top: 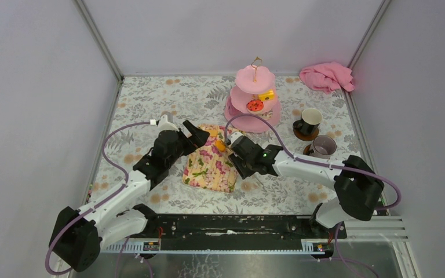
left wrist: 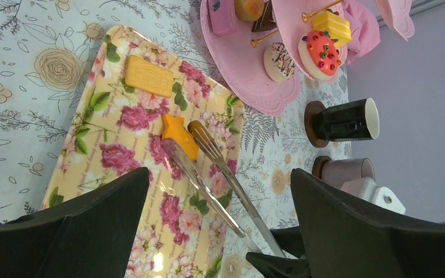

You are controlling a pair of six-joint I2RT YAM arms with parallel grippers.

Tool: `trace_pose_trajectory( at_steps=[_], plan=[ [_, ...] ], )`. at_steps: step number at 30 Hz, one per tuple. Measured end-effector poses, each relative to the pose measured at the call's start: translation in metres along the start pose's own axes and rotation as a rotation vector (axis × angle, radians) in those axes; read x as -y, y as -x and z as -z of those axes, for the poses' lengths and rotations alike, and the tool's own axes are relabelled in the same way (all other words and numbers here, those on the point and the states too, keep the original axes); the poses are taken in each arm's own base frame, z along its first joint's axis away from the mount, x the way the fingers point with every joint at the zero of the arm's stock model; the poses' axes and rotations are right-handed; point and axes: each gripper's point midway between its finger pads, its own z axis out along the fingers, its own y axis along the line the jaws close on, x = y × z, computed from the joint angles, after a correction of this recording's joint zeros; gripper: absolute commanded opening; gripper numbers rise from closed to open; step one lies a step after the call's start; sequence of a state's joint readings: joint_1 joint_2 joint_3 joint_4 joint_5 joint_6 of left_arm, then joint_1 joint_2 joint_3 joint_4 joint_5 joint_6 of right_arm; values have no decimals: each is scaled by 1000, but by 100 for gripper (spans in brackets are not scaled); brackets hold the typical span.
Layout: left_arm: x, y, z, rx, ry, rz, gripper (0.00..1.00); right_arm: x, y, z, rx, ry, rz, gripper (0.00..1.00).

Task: Serve the afternoon tea
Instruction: Pick up the desert from the tray.

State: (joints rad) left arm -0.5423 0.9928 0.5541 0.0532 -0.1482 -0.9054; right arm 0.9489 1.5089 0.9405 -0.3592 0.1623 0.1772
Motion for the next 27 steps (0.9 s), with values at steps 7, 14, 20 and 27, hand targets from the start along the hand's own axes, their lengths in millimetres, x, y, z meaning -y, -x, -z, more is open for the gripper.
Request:
trace_pose_trajectory(
  at_steps=[7,14,20,27],
  plan=[
    [3,2,2,3,-13,8,100,1,-6,-3,-32,-8,-10,1],
    [10,9,9,25,-40,15,100,1,-5,1,-30,-12,-33,0],
    [9,8,10,24,-39,24,100,0,13,22,30,-2,-55,0],
    [5,4,9,16,-29,30,100,0,26,37,82,9,-77,0]
  ],
)
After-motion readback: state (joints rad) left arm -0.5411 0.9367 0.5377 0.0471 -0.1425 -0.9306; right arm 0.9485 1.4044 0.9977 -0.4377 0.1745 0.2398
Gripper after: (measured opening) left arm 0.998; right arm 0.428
